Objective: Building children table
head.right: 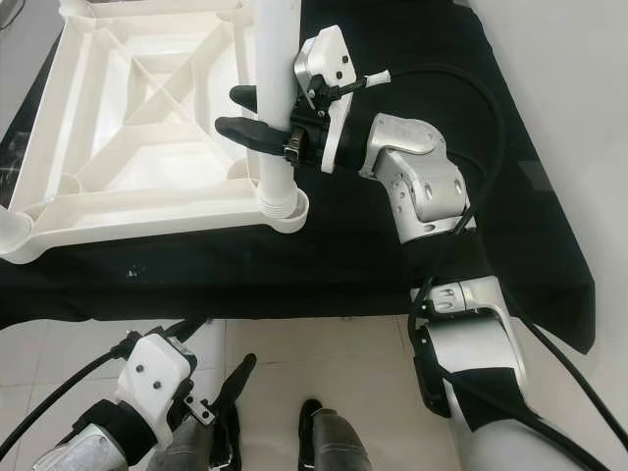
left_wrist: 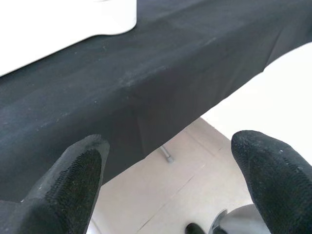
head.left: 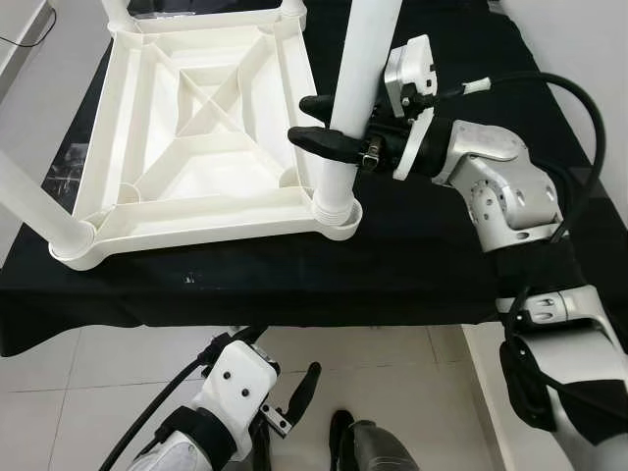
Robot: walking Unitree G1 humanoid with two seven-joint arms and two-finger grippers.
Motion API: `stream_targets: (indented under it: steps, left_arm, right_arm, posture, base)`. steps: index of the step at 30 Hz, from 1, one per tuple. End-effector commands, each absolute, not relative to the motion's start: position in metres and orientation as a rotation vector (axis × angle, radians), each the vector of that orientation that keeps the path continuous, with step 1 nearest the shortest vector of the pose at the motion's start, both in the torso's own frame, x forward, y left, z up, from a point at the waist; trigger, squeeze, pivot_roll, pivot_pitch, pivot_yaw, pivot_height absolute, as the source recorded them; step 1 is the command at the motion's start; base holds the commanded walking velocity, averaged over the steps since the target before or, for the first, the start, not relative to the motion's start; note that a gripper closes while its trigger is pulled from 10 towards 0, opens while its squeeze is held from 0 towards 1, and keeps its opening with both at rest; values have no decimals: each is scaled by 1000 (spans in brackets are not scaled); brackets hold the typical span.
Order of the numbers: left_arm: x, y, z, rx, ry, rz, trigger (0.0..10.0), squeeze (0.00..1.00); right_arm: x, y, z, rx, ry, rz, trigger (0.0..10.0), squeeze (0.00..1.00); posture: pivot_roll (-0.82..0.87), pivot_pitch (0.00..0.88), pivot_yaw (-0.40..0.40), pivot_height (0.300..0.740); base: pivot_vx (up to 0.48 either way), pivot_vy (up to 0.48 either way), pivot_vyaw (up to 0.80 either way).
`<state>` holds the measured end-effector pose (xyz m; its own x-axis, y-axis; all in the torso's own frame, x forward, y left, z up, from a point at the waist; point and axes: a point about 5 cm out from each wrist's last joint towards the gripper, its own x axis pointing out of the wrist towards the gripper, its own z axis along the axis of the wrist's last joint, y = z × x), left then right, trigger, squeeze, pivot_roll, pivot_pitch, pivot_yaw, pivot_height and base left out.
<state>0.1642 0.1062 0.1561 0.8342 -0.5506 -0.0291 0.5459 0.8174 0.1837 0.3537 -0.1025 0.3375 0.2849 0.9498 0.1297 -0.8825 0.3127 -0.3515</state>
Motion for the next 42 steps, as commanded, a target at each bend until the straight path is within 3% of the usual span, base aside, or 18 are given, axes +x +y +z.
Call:
stream_targets:
  steps: [1, 12, 23, 42]
  left_arm:
    - [161, 104, 152, 157, -10, -600, 10000, 0]
    - [156, 103, 154, 147, -33, -608, 10000, 0]
    - [149, 103, 156, 143, -42, -610, 10000, 0]
    - [147, 102, 158, 156, -53, -611, 10000, 0]
  right_arm:
    - [354, -102, 336, -230, -325, 1254, 10000, 0]
    - [365, -111, 347, -144, -333, 1274, 10000, 0]
    - [351, -125, 351, -177, -393, 1466, 10000, 0]
    - [364, -102, 326, -284, -251, 1421, 10000, 0]
  posture:
    - [-10, 323, -61, 740]
    - [-2, 347, -69, 740]
    - [6, 371, -65, 740]
    - [6, 383, -72, 740]
  base:
    - [0, 0, 0]
    - [0, 0, 0]
    - [0, 0, 0]
    - [0, 0, 0]
